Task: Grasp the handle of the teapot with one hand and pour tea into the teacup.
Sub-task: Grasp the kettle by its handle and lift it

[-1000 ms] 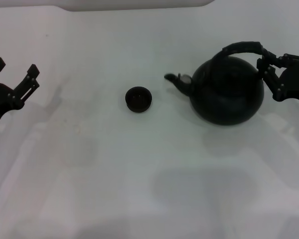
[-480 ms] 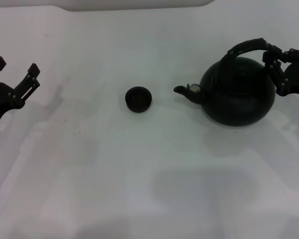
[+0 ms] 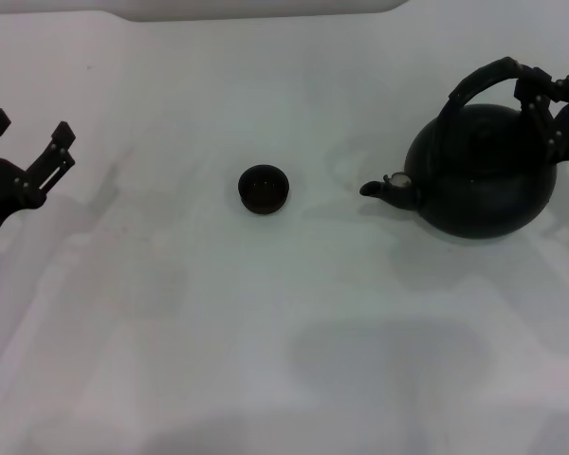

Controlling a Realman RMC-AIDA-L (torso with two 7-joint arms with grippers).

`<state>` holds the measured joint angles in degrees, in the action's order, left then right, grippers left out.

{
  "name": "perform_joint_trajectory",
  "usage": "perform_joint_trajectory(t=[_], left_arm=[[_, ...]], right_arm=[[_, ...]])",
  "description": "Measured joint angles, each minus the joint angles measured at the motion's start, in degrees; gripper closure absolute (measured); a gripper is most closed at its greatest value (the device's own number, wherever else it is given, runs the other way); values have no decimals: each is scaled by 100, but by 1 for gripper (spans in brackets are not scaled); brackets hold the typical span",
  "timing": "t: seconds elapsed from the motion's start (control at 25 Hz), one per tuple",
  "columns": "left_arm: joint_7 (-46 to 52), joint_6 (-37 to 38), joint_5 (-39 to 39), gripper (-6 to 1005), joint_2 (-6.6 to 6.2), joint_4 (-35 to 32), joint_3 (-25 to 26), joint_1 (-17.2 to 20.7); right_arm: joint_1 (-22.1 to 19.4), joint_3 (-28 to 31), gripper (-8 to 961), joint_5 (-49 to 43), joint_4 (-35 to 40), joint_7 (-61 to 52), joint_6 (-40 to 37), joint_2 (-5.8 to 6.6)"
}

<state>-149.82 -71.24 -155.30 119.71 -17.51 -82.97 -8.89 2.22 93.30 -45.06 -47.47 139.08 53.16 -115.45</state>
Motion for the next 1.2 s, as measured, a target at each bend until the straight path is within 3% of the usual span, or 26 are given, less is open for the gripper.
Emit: perform_joint_trajectory(t=[0.72, 1.2], left_arm=[[-27, -302, -164, 122, -7, 163, 19, 228], [-36, -327, -186, 122, -3, 354, 48, 308]], right_arm=[[-40, -27, 831, -46, -480, 339, -120, 0], [-35, -713, 833, -353, -1296, 632, -1083, 5]])
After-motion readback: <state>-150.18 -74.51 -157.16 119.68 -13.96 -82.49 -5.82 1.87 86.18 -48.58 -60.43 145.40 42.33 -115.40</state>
